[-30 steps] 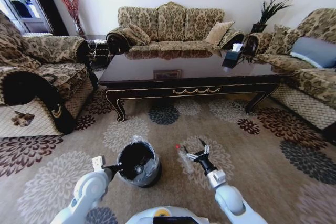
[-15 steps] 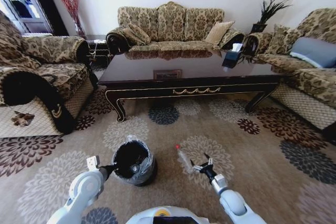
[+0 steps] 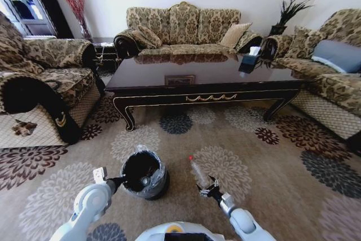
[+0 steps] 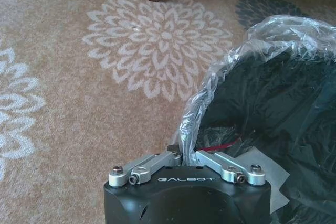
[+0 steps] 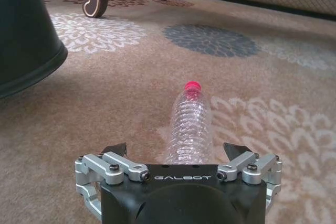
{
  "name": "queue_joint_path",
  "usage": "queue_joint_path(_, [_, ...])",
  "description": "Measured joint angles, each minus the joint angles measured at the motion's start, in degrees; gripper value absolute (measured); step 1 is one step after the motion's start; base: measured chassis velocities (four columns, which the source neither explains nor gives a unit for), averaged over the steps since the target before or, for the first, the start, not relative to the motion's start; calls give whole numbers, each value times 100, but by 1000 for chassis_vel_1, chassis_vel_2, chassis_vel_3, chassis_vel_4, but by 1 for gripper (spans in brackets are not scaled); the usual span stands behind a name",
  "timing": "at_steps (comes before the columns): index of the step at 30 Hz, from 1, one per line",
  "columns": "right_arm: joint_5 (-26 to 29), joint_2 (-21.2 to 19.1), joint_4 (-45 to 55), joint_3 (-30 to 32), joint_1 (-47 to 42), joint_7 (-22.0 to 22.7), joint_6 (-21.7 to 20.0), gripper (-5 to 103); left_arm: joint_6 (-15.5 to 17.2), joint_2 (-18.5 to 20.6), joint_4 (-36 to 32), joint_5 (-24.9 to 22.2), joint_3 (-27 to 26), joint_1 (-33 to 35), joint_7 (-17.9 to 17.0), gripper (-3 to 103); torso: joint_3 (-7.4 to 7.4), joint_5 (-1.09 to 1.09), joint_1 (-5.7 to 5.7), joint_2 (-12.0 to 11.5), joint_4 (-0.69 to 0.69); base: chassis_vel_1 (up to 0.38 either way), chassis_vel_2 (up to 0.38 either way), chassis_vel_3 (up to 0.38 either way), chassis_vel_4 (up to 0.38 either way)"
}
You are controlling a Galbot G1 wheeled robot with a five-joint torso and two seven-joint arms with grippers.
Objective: Move to the front of the table and pick up the trash from the floor, then place it into the trash bin.
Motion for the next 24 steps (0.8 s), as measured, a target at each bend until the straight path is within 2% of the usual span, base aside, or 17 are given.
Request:
queue_joint_path(12, [57,281,-975,-68,575,-78,139,101,0,22,8,-2,5,10,1,0,0,0,0,0,0,0,0,0,0])
queue_joint_path(13, [21,306,-1031,-66,596,-113,197,97,0,27,8,-2,-11,16,1,0,0,-1,0,0,0,0,0,0,0])
queue_joint_path(15, [-18,335,-1068,-66,611,-157,261,97,0,33,8,-4,-28,19,3,0,0,0,0,0,-1,0,0,0,0])
queue_joint_path(18, [-92,427,-1129,-69,655,-198,352,81,0,39,8,-10,-37,16,5,0,0,0,0,0,0,0,0,0,0])
queue_joint_path(19, [-92,427,-1129,-69,655,-198,352,81,0,39,8,-10,-37,16,5,0,0,0,0,0,0,0,0,0,0])
queue_joint_path(20, [-105,445,-1140,-73,664,-199,361,75,0,40,8,-10,-24,11,4,0,0,1,0,0,0,0,0,0,0])
queue_joint_path(22, [-121,452,-1144,-75,667,-199,368,75,0,37,7,-10,-2,9,2,0,0,1,0,0,0,0,0,0,0])
queue_joint_path(23, [-138,448,-1143,-75,663,-203,381,65,0,31,2,-10,21,8,-5,0,0,0,0,0,0,0,0,0,0])
queue_joint_path(24, [-143,445,-1141,-75,659,-205,386,65,0,29,1,-10,27,8,-7,0,0,-1,0,0,0,0,0,0,0])
